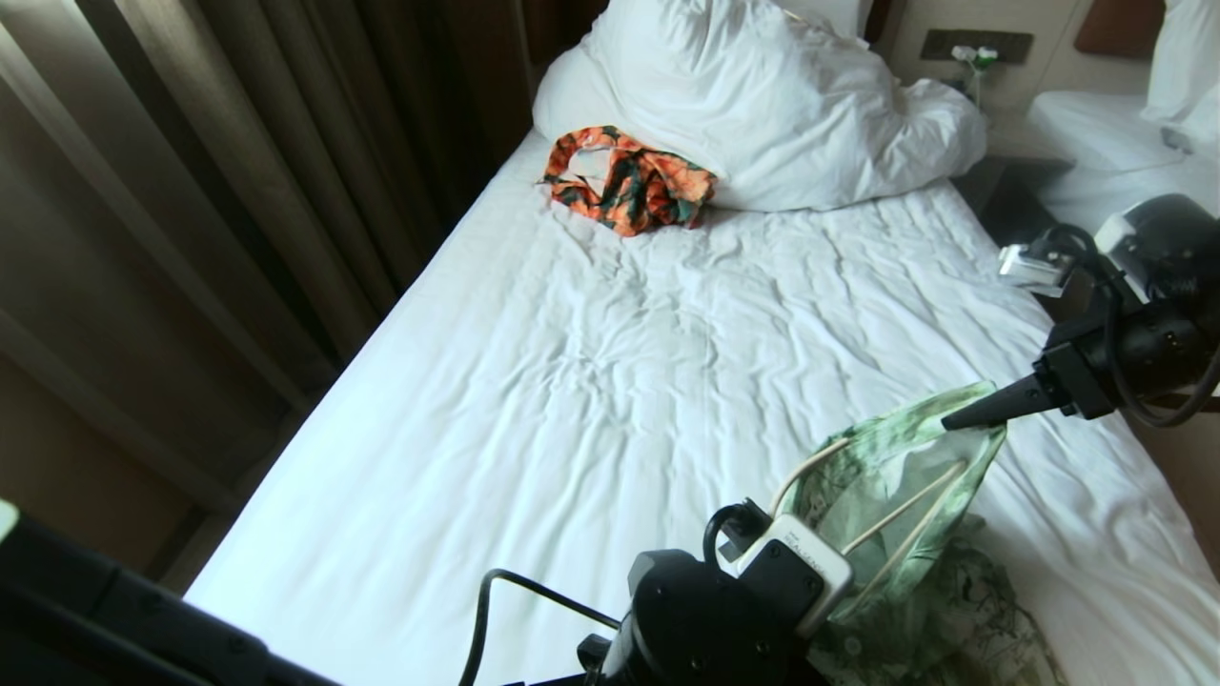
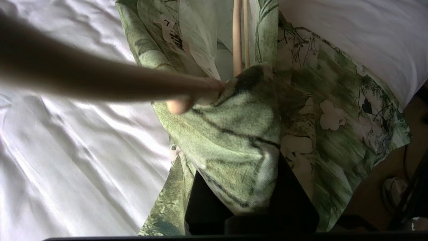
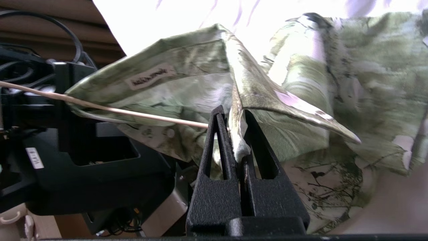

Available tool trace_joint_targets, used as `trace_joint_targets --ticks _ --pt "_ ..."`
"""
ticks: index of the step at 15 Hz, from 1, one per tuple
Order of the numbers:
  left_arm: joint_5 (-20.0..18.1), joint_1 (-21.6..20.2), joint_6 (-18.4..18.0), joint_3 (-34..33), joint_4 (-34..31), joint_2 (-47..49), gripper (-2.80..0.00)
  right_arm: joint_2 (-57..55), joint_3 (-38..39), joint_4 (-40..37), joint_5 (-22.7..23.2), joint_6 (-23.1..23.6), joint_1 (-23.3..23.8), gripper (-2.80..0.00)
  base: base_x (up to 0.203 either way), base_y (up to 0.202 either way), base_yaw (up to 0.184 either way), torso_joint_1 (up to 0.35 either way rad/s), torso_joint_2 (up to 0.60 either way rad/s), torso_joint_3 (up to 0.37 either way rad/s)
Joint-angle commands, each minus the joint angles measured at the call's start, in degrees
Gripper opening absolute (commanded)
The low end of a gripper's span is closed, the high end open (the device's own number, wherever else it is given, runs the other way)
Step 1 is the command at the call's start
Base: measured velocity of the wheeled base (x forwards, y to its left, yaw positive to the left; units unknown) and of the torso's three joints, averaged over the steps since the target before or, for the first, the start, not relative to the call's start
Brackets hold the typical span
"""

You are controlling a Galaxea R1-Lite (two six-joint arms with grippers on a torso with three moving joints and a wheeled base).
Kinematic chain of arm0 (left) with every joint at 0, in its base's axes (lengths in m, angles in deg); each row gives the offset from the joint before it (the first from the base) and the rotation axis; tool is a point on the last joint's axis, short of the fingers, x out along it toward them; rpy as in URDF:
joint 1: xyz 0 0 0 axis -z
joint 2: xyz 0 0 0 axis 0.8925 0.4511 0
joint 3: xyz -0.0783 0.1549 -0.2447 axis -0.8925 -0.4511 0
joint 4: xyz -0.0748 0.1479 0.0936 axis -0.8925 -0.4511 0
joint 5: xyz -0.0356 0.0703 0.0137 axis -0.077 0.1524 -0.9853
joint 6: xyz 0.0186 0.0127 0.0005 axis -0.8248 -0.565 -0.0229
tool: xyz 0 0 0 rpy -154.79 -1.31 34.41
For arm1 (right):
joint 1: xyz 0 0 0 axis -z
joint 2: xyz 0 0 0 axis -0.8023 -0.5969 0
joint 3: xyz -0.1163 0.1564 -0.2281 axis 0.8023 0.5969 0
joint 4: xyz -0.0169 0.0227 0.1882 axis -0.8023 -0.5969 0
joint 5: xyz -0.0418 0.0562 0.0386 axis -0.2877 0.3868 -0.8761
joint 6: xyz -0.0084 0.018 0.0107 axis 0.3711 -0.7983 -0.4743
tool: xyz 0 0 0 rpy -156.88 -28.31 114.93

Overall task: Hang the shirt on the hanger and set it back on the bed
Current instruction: Hook the other side of the shirt onto the hanger

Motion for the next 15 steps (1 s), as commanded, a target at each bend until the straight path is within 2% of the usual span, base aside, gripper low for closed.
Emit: trace_joint_targets --ticks 1,3,6,10,15 --pt "0.2 -0.6 0.1 2.8 0.4 2.2 -2.80 2.0 0.0 -0.3 1.8 -0.2 -0.1 -2.80 0.000 0.000 0.000 0.000 0.00 0.000" --pt "0.0 -1.7 0.2 6.7 0.7 3.7 -2.80 3.4 0.2 -0.4 4.3 -1.2 -0.7 -2.80 0.000 0.000 0.000 0.000 0.00 0.000" --pt "0.0 -2.5 -0.2 12.2 6.0 6.7 -2.80 5.7 0.7 -0.6 8.1 -2.3 -1.7 -2.80 0.000 0.000 0.000 0.000 0.00 0.000" --pt "0.5 -2.5 -0.3 18.3 6.8 8.3 -2.80 7.1 1.2 -0.8 13.7 -4.9 -4.6 -2.80 0.000 0.000 0.000 0.000 0.00 0.000" --pt "2.1 -2.5 -0.4 21.7 9.1 8.4 -2.80 12.8 2.8 -0.8 15.5 -7.8 -7.4 -2.80 0.000 0.000 0.000 0.000 0.00 0.000"
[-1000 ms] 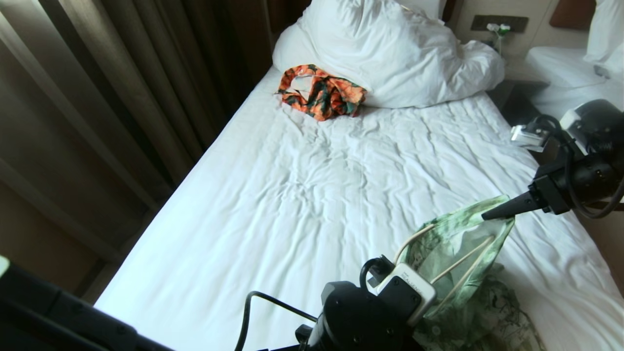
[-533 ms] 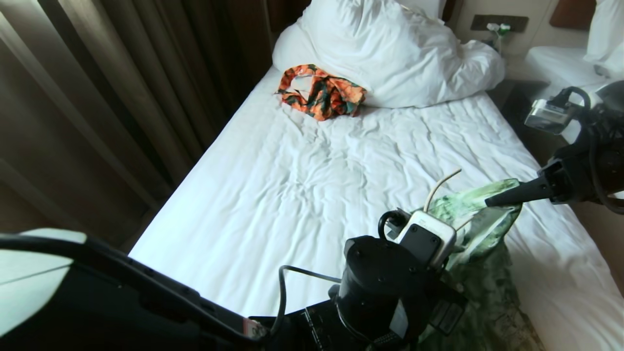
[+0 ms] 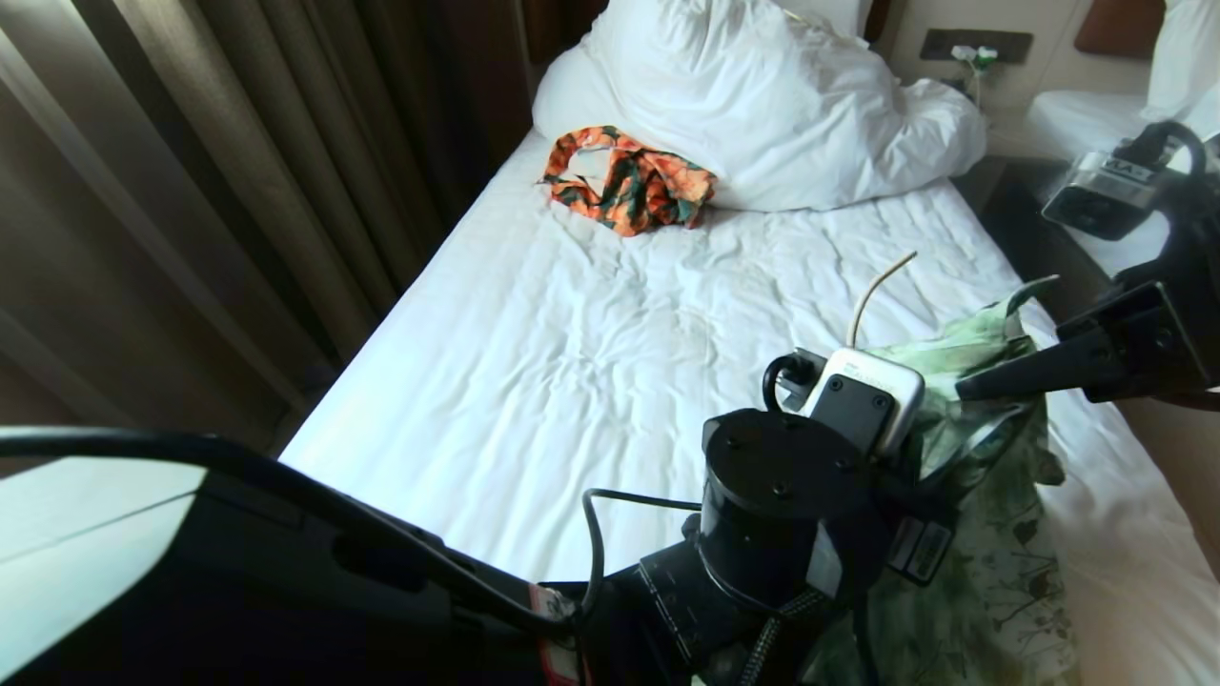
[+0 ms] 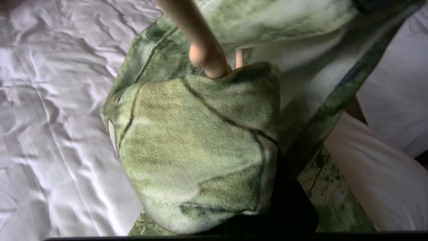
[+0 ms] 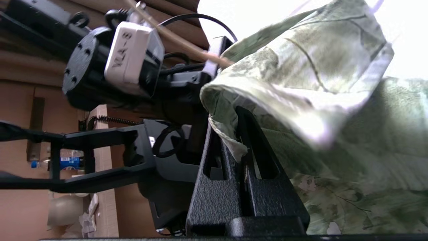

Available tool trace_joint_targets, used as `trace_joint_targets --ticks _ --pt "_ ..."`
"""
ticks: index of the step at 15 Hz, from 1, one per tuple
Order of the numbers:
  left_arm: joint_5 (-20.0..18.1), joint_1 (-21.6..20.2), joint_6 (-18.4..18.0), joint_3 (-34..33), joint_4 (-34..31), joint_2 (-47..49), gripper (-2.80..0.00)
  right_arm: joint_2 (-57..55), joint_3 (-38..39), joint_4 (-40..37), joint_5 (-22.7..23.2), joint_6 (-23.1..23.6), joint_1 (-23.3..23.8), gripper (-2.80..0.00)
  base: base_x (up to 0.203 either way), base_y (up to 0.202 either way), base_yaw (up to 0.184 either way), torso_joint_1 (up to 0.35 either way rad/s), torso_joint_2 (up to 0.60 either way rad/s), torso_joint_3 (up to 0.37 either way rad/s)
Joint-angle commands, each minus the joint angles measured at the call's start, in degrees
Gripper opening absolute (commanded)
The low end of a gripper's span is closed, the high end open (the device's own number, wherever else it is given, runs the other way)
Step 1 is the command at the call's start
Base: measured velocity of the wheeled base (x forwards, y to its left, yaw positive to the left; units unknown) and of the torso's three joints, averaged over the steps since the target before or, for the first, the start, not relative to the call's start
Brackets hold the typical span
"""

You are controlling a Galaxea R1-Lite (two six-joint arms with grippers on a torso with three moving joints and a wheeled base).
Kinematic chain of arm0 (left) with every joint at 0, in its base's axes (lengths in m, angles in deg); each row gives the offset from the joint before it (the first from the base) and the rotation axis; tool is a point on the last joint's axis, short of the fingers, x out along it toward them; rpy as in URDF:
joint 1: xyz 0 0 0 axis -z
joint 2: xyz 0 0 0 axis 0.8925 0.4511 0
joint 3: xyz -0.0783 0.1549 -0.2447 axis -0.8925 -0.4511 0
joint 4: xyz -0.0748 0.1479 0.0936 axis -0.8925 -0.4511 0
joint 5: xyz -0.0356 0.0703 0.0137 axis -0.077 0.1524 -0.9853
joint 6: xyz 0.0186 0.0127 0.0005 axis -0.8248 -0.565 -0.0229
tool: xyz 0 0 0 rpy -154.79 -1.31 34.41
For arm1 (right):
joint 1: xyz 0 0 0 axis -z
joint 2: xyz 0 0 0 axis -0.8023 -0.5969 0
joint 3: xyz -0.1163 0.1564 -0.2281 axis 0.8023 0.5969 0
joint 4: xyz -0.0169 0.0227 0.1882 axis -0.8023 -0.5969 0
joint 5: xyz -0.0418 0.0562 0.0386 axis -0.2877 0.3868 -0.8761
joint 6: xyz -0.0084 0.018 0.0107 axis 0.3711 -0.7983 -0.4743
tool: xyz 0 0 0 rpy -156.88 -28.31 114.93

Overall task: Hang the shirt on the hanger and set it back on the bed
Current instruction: Hook the other side of the shirt onto the hanger

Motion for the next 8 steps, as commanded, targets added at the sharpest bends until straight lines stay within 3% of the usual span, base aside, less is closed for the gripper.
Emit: trace_joint_targets --ticks 1,5,8 --pt "0.2 -0.1 -0.2 1.5 0.4 -0.4 -2.80 3.2 0.6 -0.3 0.4 0.1 -0.5 -2.80 0.000 0.000 0.000 0.000 0.00 0.000" --pt "0.2 -0.3 -3.6 4.7 0.4 -2.1 -2.80 8.1 1.4 -0.4 0.5 0.0 0.0 -2.80 0.000 0.000 0.000 0.000 0.00 0.000" --pt "0.2 -0.3 -3.7 4.9 0.4 -2.5 -2.80 8.4 1.9 -0.2 0.4 0.2 0.2 -2.80 0.000 0.000 0.000 0.000 0.00 0.000"
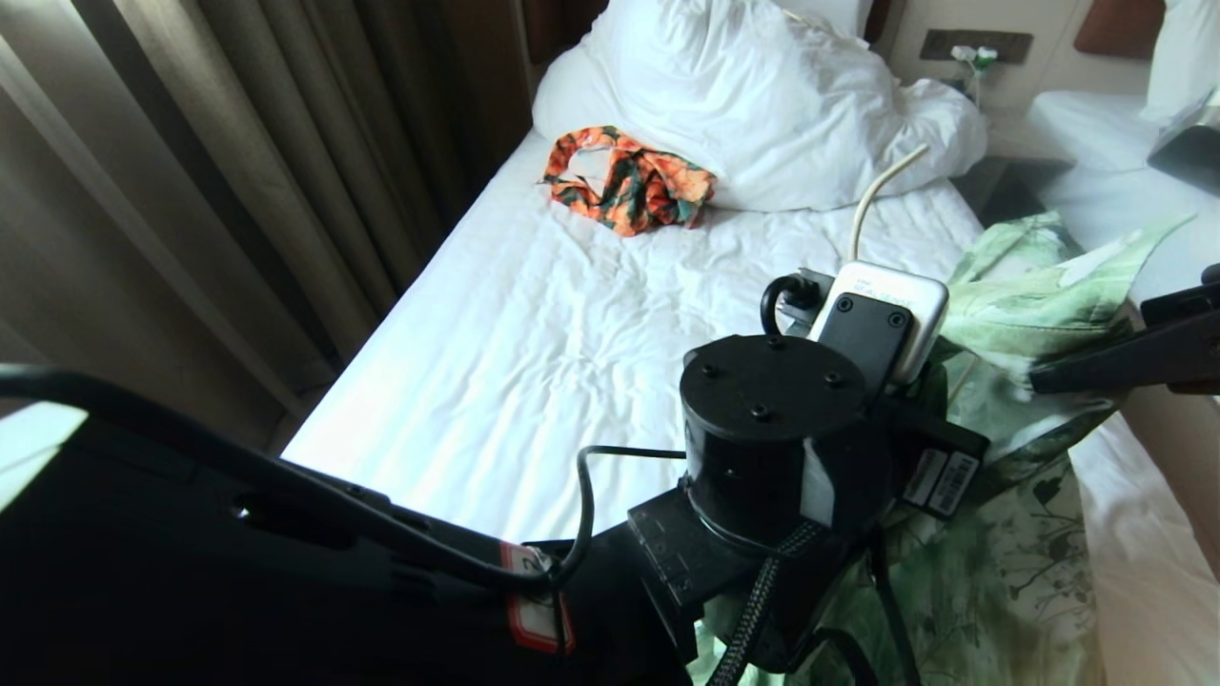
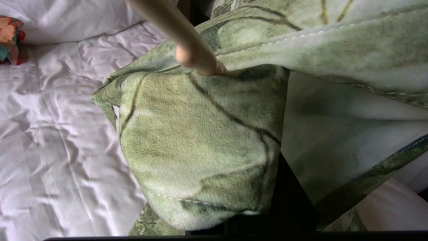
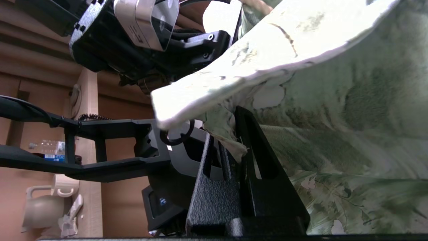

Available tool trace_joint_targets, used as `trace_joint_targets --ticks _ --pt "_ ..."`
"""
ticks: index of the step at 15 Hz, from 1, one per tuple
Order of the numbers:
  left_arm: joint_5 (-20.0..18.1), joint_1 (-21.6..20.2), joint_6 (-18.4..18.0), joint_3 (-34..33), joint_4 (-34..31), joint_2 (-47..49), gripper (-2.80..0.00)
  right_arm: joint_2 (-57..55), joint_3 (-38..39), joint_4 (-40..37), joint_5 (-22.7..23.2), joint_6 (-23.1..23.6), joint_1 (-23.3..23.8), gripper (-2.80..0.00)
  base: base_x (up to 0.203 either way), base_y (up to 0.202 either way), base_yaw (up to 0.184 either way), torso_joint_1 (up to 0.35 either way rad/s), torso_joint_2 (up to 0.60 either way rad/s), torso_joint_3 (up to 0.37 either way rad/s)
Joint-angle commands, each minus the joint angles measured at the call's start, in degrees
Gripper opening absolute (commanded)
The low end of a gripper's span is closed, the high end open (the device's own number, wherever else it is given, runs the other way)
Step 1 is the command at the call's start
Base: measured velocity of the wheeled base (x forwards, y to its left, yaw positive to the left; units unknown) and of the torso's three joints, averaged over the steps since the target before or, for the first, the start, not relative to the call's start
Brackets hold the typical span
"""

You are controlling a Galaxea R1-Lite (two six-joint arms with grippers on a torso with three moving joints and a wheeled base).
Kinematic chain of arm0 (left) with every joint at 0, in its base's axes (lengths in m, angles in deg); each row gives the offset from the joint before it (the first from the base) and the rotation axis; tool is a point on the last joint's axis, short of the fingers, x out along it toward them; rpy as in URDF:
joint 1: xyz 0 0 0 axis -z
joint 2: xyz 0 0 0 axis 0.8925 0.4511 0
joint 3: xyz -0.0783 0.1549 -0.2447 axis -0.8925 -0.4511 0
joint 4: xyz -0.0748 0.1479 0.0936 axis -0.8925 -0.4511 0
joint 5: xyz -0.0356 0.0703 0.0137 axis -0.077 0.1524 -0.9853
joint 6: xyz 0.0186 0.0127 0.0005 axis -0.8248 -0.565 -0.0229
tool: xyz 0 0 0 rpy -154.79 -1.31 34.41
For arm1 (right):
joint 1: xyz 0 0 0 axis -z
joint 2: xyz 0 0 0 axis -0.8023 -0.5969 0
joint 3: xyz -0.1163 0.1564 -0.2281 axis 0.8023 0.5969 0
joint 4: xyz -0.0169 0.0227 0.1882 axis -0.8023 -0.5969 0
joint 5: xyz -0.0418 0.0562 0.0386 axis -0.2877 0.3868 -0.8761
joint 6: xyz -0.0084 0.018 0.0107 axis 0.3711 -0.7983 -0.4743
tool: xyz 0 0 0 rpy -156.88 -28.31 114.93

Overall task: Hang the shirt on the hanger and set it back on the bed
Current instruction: Hook the other side of the shirt onto the hanger

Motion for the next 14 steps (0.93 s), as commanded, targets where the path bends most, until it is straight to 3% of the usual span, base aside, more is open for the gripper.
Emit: trace_joint_targets --ticks 1,2,3,11,14 --pt "0.1 0.0 0.0 0.2 0.4 -0.5 -2.80 0.6 0.4 -0.2 0.3 0.3 0.0 -2.80 0.000 0.000 0.000 0.000 0.00 0.000" --pt "0.1 0.0 0.0 0.2 0.4 -0.7 -2.80 0.6 0.6 -0.1 0.3 0.4 0.2 -2.80 0.000 0.000 0.000 0.000 0.00 0.000" --pt "0.1 0.0 0.0 0.3 0.4 -0.8 -2.80 0.6 0.6 -0.1 0.3 0.3 0.0 0.00 0.000 0.000 0.000 0.000 0.00 0.000" --pt "0.2 0.4 0.0 0.2 1.1 -1.5 -2.80 3.9 0.1 -0.4 0.2 -0.6 0.6 0.00 0.000 0.000 0.000 0.000 0.00 0.000" --pt "0.3 0.9 0.1 0.1 1.2 -1.6 -2.80 9.8 -1.5 -0.1 -0.1 -8.8 0.5 0.00 0.000 0.000 0.000 0.000 0.00 0.000"
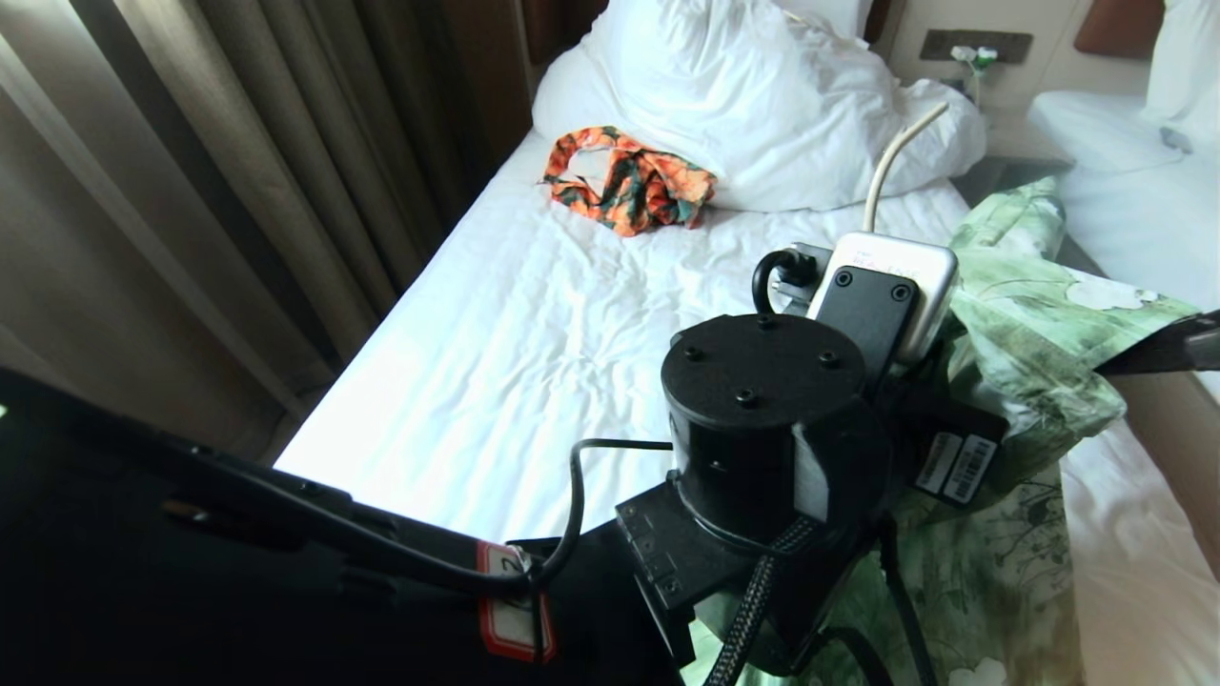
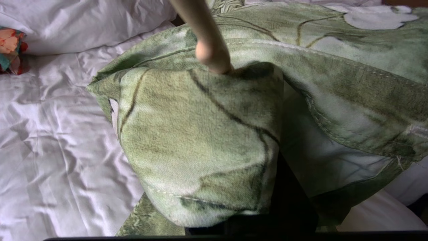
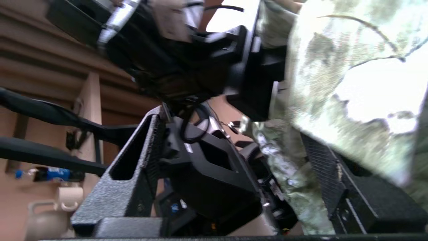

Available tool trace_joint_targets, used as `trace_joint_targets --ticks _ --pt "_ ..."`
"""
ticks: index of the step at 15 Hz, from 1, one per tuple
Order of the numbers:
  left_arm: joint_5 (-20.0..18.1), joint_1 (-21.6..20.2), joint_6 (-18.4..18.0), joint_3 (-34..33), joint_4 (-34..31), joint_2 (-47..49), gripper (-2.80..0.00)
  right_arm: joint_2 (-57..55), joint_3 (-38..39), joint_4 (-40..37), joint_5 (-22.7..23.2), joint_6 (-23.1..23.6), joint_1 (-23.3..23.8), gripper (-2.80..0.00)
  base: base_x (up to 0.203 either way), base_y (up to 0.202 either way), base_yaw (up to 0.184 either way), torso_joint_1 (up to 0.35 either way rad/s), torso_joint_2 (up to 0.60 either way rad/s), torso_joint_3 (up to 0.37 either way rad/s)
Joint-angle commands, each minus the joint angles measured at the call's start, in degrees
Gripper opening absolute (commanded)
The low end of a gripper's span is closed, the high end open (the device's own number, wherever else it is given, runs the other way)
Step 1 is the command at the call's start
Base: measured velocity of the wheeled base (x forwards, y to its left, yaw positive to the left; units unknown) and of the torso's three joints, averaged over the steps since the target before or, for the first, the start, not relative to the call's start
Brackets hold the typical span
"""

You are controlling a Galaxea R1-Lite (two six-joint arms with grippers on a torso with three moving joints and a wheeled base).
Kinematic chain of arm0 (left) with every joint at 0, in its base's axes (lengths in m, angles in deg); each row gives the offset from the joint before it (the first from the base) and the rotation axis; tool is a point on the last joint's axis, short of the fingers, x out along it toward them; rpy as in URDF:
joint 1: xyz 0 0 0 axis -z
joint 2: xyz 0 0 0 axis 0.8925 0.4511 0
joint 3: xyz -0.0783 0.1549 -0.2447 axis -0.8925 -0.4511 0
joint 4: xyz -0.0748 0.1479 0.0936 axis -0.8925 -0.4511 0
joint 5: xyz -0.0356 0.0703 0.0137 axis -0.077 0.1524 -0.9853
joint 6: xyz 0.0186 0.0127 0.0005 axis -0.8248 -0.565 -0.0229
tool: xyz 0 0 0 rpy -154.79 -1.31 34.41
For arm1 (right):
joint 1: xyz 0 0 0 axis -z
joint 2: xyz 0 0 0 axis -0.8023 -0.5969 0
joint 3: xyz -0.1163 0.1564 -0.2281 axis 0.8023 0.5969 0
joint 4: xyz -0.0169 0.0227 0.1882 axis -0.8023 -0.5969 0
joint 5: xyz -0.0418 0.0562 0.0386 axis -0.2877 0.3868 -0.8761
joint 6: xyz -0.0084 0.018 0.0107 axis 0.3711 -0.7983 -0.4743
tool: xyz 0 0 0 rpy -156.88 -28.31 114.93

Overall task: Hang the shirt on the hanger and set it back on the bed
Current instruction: Hook the other side of the shirt onto the hanger

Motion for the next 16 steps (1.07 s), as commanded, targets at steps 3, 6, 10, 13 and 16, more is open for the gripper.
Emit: trace_joint_targets --ticks 3,6,10,13,16 --pt "0.1 -0.2 0.0 -0.1 0.3 -0.6 -2.80 2.7 -2.7 -0.1 -4.7 -1.5 -0.2 -2.80 0.000 0.000 0.000 0.000 0.00 0.000" --pt "0.1 -0.2 0.0 0.1 0.3 -0.6 -2.80 2.0 -5.9 3.9 -14.3 -1.0 -4.3 -2.80 0.000 0.000 0.000 0.000 0.00 0.000" --pt "-0.1 -0.3 0.1 0.1 0.2 -0.6 -2.80 0.2 -9.7 6.4 -29.0 -0.6 -17.6 -2.80 0.000 0.000 0.000 0.000 0.00 0.000" --pt "-0.5 -1.2 0.3 0.2 0.2 -0.7 -2.80 -0.1 -11.7 0.7 -35.8 2.8 -22.2 -2.80 0.000 0.000 0.000 0.000 0.00 0.000" --pt "-0.4 -1.5 0.2 -1.9 0.0 -1.9 -2.80 0.1 -13.8 -4.4 -43.5 5.2 -22.2 -2.80 0.000 0.000 0.000 0.000 0.00 0.000"
